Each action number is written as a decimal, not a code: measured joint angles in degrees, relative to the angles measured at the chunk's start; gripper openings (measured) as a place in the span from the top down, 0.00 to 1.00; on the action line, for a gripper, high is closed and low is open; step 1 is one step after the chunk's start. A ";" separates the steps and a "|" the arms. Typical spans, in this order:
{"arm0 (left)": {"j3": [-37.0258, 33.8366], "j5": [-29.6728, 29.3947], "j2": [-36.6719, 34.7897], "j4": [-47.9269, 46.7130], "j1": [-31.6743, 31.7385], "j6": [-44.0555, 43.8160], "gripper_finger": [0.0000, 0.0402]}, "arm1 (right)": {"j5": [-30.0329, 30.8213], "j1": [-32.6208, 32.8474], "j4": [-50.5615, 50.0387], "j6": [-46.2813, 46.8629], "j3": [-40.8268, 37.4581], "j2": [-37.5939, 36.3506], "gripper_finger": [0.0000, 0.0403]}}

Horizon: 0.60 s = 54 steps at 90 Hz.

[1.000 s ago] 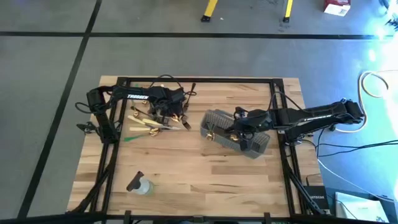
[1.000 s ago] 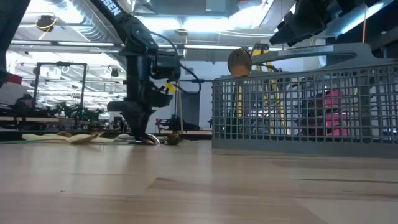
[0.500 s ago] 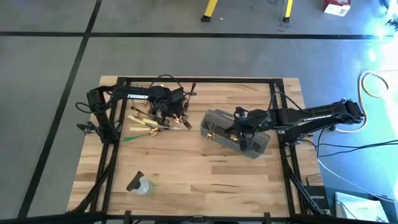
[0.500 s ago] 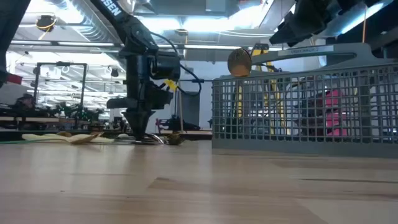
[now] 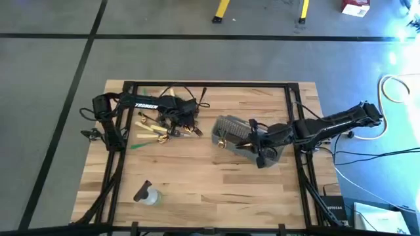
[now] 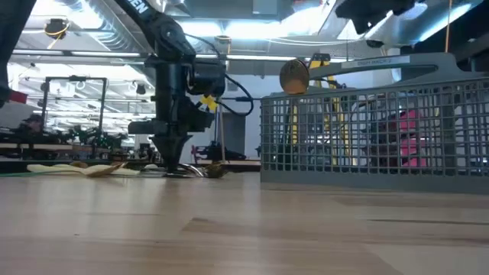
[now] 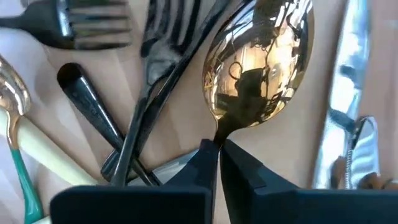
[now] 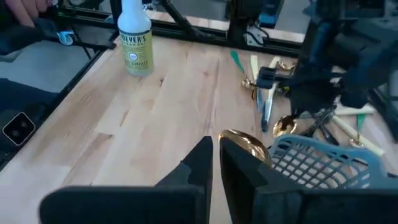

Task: Sort silverware
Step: Put the gold spoon into the cutlery rack

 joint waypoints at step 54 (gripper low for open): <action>5.98 3.85 -7.51 -6.42 -4.18 -14.25 1.00 | 2.43 -0.20 12.41 -16.42 0.02 4.11 0.96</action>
